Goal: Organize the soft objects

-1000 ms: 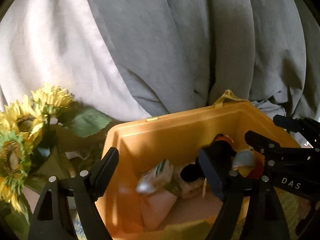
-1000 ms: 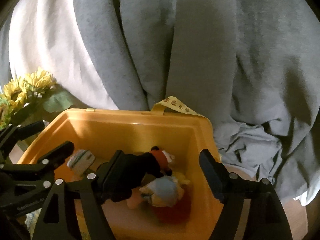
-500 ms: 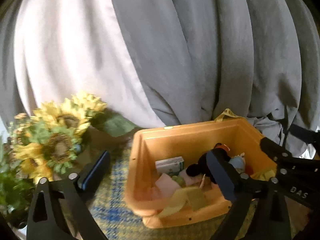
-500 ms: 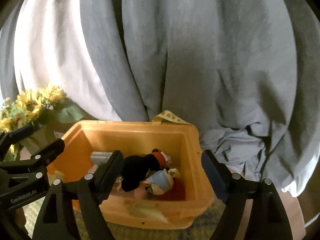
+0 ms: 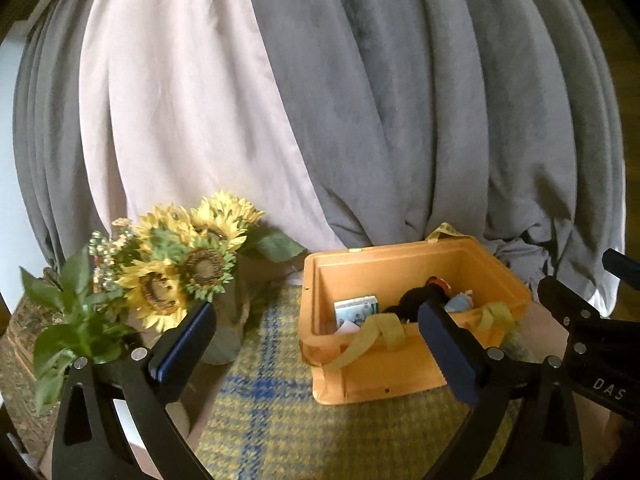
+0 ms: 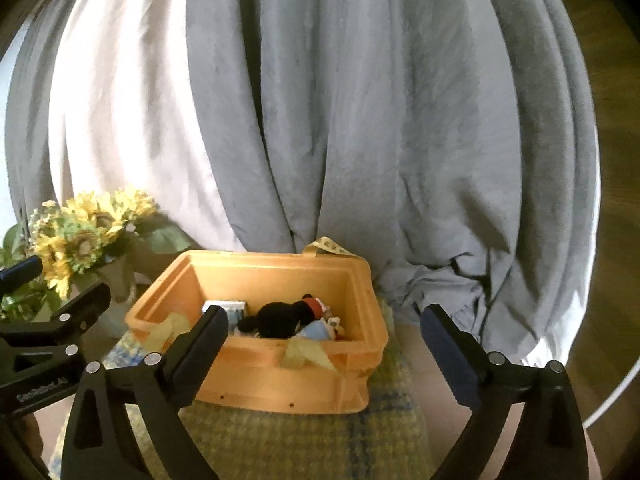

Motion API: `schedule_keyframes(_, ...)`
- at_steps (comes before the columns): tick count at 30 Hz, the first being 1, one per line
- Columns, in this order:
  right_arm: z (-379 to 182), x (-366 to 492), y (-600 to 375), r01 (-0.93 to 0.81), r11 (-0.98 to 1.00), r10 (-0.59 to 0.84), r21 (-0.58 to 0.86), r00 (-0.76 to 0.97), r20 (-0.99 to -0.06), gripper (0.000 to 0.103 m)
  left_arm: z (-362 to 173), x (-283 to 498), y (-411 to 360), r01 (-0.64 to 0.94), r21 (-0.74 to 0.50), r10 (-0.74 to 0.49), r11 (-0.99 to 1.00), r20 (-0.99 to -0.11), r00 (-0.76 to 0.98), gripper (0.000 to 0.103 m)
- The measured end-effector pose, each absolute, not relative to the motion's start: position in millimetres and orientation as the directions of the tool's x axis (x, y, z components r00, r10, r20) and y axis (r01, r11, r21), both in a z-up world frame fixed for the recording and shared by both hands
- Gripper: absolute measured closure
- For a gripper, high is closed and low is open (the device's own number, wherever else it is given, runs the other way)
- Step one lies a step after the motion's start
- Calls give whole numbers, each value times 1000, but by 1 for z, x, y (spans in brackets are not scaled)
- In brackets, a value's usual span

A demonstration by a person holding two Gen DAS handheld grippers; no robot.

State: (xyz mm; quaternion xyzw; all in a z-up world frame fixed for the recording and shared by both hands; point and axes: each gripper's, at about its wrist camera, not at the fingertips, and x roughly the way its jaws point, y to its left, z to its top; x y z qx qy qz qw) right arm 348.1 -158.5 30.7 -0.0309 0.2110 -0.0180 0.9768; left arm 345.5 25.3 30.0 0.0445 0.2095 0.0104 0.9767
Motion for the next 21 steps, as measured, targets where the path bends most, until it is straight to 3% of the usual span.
schedule_keyframes(21,48,205,-166,39,998,-55,-48,916,-396,4,44,201,18,37,88,2,995,-409,912,0)
